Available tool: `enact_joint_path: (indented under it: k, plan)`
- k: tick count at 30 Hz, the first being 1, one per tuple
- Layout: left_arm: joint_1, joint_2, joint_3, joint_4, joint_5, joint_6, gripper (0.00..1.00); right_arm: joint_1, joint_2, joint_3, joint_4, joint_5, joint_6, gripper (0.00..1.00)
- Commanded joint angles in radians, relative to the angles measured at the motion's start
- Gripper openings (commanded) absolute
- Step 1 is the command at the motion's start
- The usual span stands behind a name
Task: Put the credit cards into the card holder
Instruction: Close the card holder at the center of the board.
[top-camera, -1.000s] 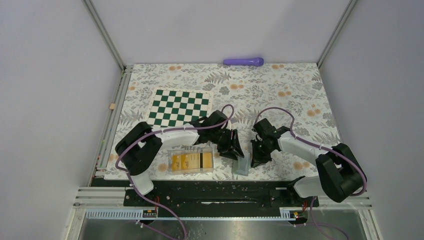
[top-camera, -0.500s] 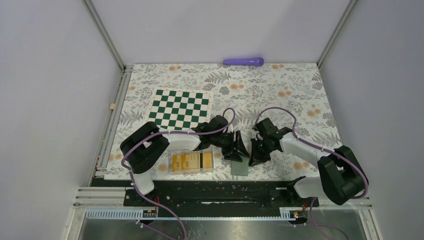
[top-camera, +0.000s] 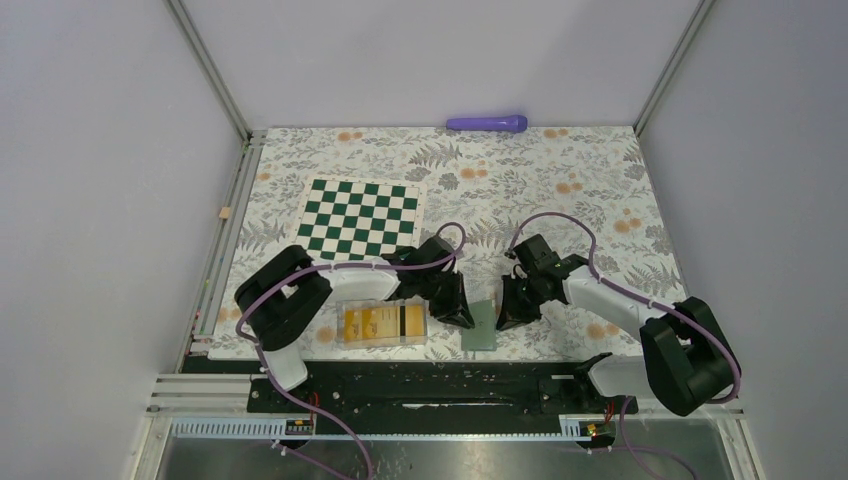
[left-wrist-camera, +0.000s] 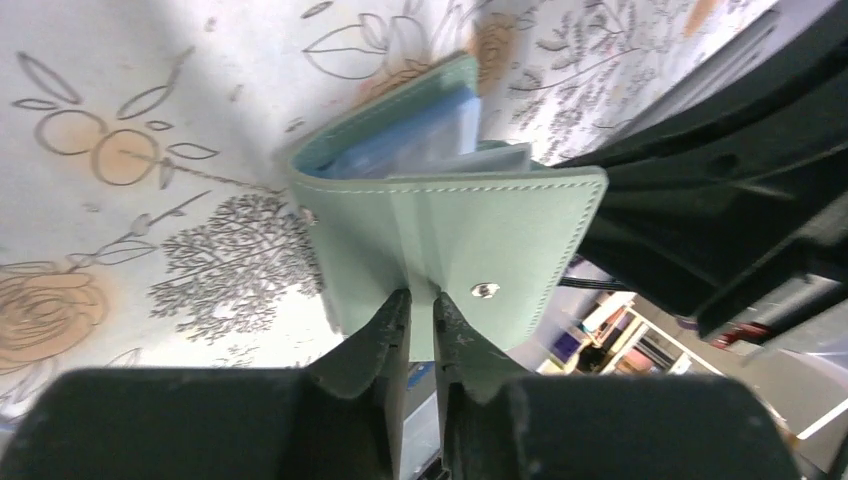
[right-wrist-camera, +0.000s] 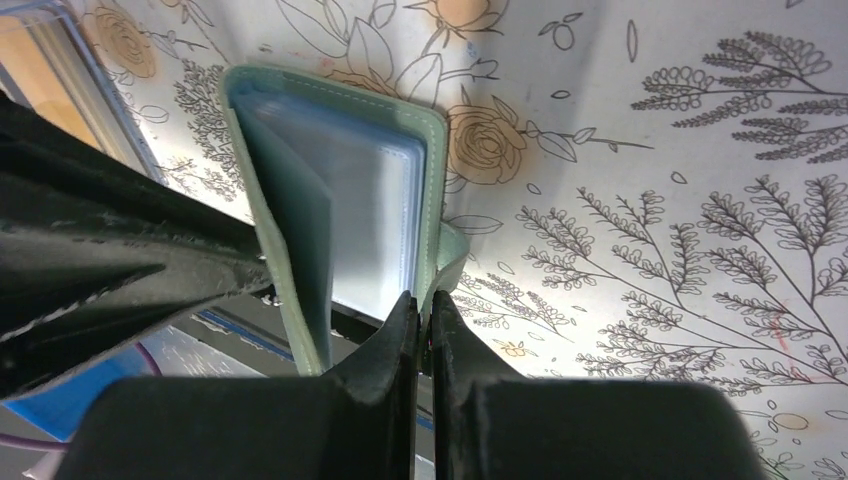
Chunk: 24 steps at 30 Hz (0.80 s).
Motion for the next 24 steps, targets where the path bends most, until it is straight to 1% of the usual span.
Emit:
enact_joint_path:
  k: [1,5,13,16,21,24]
  plan:
    - [-0.01,0.014,0.041,-0.061,-0.063,0.051,0.12,-0.006,-0.021,0.014,0.021,-0.056,-0.017,0.0]
    - [-0.021,0.076,0.085,-0.089,-0.063,0.07,0.07,-0.006,0.005,0.021,0.031,-0.083,-0.018,0.0]
    - [-0.061,0.143,0.228,-0.354,-0.218,0.166,0.06,-0.006,0.006,0.026,0.026,-0.08,-0.018,0.0]
    - [-0.064,0.15,0.235,-0.379,-0.243,0.174,0.06,-0.006,-0.004,0.028,-0.005,-0.036,-0.02,0.0]
    - [-0.067,0.154,0.242,-0.411,-0.271,0.188,0.06,-0.01,-0.058,0.021,-0.083,0.102,0.017,0.0]
    - [-0.073,0.17,0.266,-0.44,-0.282,0.201,0.08,-0.012,-0.093,0.02,-0.1,0.127,0.021,0.0]
